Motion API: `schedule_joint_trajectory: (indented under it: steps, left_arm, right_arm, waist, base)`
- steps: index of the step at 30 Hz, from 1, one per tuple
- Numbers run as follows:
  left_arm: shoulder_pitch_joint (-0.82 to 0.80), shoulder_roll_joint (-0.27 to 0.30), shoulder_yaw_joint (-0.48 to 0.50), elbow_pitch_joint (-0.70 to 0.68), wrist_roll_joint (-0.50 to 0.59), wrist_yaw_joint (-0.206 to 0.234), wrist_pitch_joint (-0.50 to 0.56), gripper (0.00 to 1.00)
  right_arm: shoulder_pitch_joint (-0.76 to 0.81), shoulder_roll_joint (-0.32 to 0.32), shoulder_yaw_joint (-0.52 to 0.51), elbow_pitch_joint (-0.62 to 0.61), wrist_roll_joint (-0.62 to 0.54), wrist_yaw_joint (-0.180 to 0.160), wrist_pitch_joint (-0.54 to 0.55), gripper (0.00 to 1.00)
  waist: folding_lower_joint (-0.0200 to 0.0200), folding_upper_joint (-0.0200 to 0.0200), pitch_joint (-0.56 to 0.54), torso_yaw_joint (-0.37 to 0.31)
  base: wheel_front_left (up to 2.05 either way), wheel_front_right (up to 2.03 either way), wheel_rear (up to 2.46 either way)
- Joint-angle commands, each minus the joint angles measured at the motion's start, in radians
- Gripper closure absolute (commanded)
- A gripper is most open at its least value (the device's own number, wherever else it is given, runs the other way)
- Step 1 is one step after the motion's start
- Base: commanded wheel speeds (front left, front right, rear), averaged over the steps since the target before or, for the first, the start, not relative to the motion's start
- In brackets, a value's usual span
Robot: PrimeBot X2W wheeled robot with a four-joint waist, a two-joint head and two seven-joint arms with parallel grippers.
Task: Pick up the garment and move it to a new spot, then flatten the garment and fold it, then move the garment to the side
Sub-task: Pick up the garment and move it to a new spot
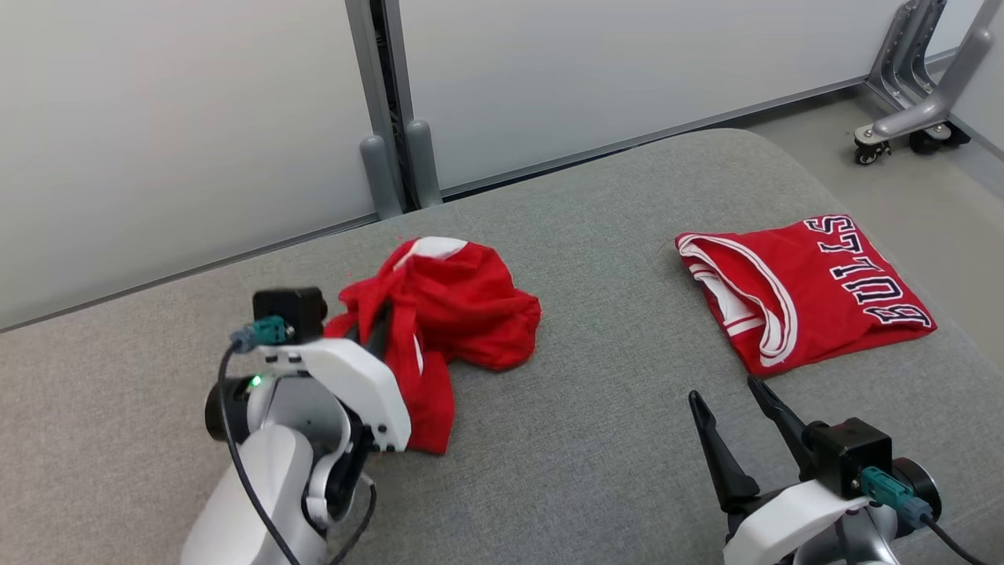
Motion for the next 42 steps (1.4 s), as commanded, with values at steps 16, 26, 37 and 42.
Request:
schedule_joint_trajectory:
  steps: [16,26,37,42]
  left_arm:
    - [0.168,0.010,0.027,0.035,-0.031,-0.108,-0.431,0.00]
    - [0.364,0.080,0.115,-0.165,0.052,-0.064,-0.470,0.00]
    - [0.558,0.166,0.134,-0.206,0.101,-0.004,-0.401,0.00]
    - [0.604,0.179,0.149,-0.263,0.092,0.012,-0.400,0.00]
  right_arm:
    - [0.011,-0.005,-0.031,0.020,0.000,0.000,-0.023,0.00]
    - [0.035,-0.005,-0.087,0.044,0.002,0.000,-0.072,0.00]
    - [0.080,-0.005,-0.151,0.086,-0.033,0.000,-0.067,0.00]
    - [0.111,-0.005,-0.167,0.071,-0.042,0.000,-0.065,0.00]
  waist:
    - [0.0000,0.0000,-0.041,0.150]
    - [0.0000,0.0000,-0.085,0.284]
    - [0.0000,0.0000,-0.108,0.357]
    - [0.0000,0.0000,-0.112,0.359]
  base:
    - [0.00,0.00,0.00]
    - [0.00,0.00,0.00]
    - [0.00,0.00,0.00]
    - [0.00,0.00,0.00]
